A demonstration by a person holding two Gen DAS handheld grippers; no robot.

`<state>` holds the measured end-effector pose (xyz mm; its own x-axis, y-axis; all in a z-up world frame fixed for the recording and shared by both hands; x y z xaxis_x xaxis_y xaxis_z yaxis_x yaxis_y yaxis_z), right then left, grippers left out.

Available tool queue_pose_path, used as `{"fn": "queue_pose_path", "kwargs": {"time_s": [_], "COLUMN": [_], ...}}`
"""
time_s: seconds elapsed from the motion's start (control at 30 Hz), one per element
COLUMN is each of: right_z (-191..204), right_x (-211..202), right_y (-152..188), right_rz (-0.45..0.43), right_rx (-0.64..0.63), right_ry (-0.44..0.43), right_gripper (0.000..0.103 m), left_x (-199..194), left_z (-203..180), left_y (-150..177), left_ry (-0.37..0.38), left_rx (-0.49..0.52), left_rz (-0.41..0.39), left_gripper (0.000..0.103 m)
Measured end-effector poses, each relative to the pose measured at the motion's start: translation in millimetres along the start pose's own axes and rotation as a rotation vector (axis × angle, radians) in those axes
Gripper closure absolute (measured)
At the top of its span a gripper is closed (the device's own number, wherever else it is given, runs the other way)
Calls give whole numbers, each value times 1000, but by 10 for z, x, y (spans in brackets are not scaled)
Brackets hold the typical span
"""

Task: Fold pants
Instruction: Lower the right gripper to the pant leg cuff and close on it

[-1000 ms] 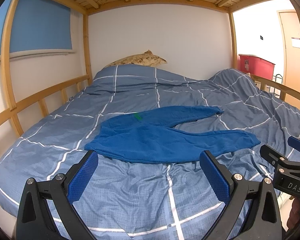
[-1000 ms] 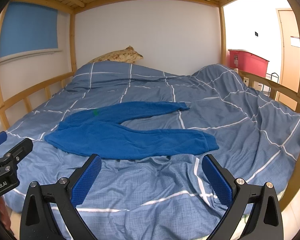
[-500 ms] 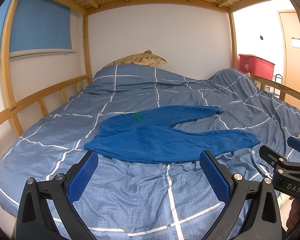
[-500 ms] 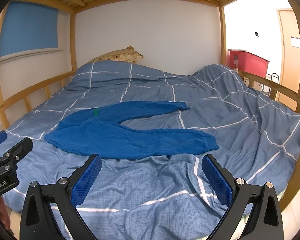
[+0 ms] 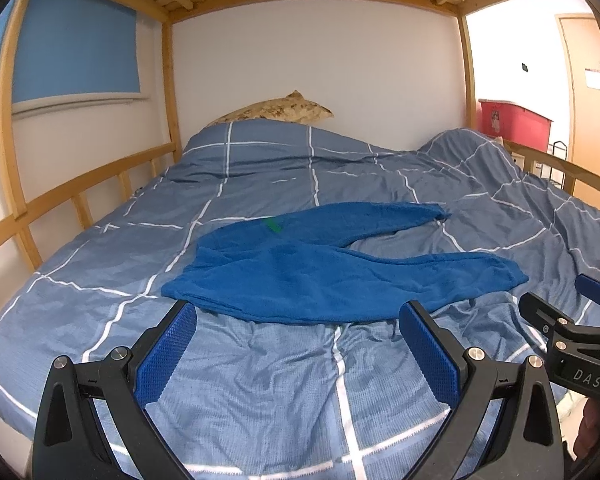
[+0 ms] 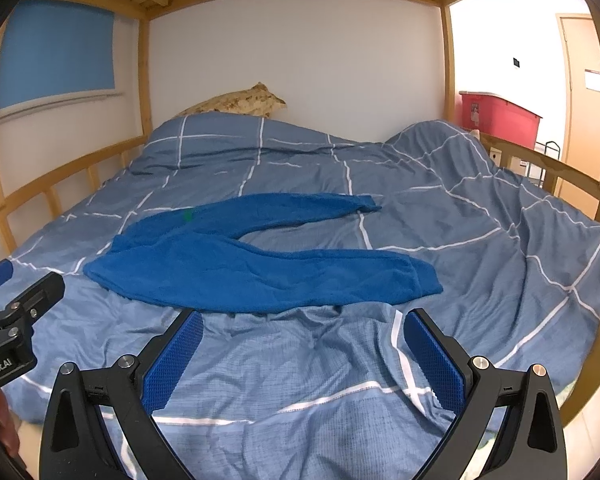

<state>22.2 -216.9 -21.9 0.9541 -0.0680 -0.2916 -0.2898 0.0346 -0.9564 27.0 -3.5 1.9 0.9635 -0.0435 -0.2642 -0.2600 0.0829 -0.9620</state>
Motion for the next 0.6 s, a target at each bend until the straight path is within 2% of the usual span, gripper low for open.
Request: {"fn": "queue_pose_path", "kwargs": {"time_s": [0.17,0.33,0.6], "right_z": [-66,-157,-363], "right_x": [288,694,1370], "right_y": [27,-39,-301], "right_rz": [20,49,103], "right_rx": [6,8,8], "right_ry": [11,11,23], "right_gripper": [1,1,1], "left_x": [346,783,1496], "left_z": [-129,-255,-465], "left_y": [-1,-72,-433], "left_ry": [22,44,63], "left_rx": [34,16,14], "left_rz": [22,37,67], "left_gripper": [0,0,0]}}
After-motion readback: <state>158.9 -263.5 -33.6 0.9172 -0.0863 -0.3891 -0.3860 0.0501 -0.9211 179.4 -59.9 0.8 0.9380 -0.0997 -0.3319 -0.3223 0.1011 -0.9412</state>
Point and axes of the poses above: each gripper's, at about its wrist camera, not at the fingertips, and x roughly the way its jaws point, z to its left, y to its underside, the point moved 2 cm from there along x, roughly the way its jaws point, and after that the axes turned 12 degrees about -z, right-handed, at the moved point
